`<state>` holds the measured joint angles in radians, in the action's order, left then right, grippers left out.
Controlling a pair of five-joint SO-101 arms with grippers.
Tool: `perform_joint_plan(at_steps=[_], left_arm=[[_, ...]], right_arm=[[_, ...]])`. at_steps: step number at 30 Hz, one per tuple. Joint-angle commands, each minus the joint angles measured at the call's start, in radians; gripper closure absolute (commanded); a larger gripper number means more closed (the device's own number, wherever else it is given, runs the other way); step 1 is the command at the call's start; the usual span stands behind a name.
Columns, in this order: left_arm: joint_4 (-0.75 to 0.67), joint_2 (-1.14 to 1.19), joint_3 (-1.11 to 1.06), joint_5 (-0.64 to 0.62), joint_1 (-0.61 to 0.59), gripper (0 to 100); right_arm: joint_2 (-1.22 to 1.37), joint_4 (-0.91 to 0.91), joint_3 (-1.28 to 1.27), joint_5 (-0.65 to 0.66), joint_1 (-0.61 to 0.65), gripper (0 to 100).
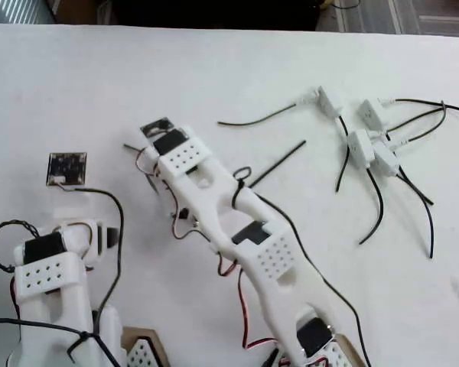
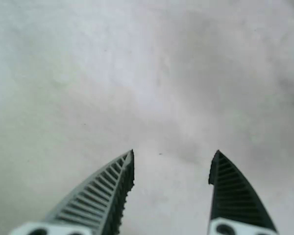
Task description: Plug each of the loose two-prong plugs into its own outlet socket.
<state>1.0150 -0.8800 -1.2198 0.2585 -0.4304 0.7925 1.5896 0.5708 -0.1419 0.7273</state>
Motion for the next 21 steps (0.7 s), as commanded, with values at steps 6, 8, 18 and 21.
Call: perform_joint_plan(at_steps=[6,8,18,21], left_arm=[[-0.017,-0.022,0.003,0.008,-0.004,75],[-0.017,-0.022,0.003,0.008,-0.004,75],[-0.031,-0.019,0.002,0.008,-0.004,75],[-0.031,-0.018,0.002,0.008,-0.004,75]], right_arm=[[-0.016,0.019,0.083,-0.003,-0.005,91.5],[-0.012,0.038,0.106,-0.003,-0.005,91.5],[-0.005,0.053,0.11,-0.003,-0.004,91.5],[-0.005,0.067,0.11,-0.003,-0.005,91.6]])
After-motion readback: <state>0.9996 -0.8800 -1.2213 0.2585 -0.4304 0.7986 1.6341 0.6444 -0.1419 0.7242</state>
